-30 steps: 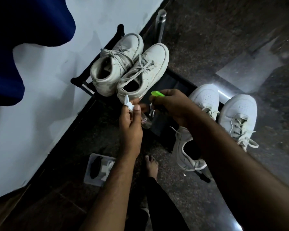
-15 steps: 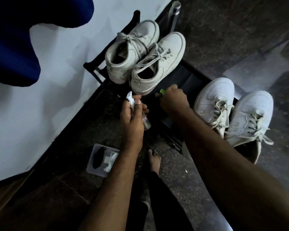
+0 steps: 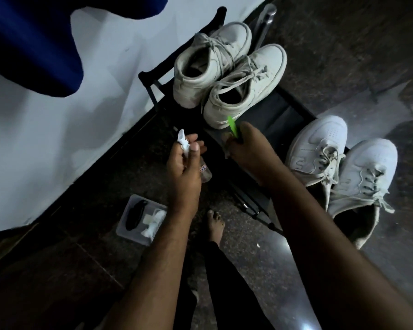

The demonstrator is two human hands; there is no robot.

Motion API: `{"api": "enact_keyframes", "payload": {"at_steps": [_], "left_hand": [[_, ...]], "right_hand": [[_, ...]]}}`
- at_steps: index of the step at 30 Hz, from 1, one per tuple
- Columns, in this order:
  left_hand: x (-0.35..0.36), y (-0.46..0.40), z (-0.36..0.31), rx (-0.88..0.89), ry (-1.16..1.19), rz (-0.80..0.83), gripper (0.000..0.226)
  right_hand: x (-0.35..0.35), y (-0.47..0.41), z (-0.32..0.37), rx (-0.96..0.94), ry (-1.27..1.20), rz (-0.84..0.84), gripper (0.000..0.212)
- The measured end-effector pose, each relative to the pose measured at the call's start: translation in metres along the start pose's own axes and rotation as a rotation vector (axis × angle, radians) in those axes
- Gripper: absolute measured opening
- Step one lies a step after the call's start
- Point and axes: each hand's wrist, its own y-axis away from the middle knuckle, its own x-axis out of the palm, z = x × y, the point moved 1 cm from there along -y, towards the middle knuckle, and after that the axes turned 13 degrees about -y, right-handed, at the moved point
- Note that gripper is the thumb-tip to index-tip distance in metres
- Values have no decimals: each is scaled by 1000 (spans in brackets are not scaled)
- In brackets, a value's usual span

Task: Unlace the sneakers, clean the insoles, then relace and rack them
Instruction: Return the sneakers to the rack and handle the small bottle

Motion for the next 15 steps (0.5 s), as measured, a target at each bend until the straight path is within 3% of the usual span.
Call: {"api": "enact_keyframes", "payload": {"at_steps": [2,4,7,11,15], "left_hand": [[-17,2,1,19,-6,-25,30],[-38,6,4,-6,27,-43,33],[-73,17,17,-28,5,-66,37],[-147,43,50,-89,55,-172,38],[-202,72,90,-151,171,-242,32]], "right_hand": [[25,27,16,29,-431,130,10],[51,52,30,171,-782,244,16],[84,77,35,352,-1038,284,20],[153,114,40,528,-997,340,26],[213,139,36,318,-632,534,41]]}}
